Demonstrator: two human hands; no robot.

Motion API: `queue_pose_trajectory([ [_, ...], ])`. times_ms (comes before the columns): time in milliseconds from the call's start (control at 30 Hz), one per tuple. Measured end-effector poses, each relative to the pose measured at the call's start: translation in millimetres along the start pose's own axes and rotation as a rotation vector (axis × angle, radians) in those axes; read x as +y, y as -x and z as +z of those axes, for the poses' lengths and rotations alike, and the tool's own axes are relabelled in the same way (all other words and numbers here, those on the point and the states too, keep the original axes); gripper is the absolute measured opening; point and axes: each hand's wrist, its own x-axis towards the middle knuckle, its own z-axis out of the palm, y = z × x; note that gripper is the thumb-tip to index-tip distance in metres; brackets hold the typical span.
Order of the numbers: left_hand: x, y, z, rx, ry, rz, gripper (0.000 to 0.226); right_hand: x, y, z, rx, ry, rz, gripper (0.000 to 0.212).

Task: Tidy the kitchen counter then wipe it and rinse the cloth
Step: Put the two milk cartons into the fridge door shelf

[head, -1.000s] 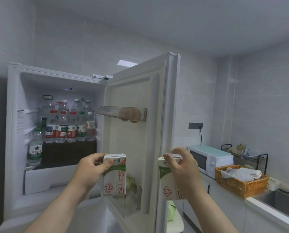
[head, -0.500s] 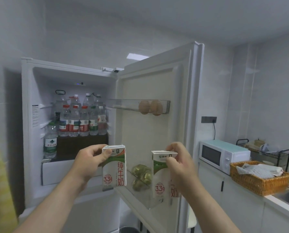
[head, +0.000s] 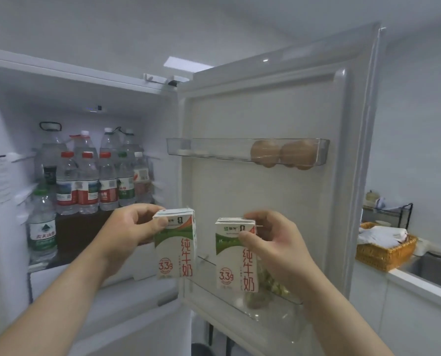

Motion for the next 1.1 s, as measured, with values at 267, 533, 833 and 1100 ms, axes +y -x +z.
queue_pose_trajectory([
  [267,-32,-46,-26,-0.101,0.059,0.012,0.034,4,-16,41,0.098,0.006,0.100,0.023],
  [533,-46,-85,-17,-0.173,0.074,0.038,0.021,11,-42,39,0.236,0.018,0.157,0.044],
  [833,-54,-114,1,-0.174,0.078,0.072,0.014,24,-62,26,0.229,0.009,0.196,0.027],
  [1100,-67,-149,21,-0.240,0.134,0.127,0.012,33,-72,20,0.225,0.082,0.204,0.030],
])
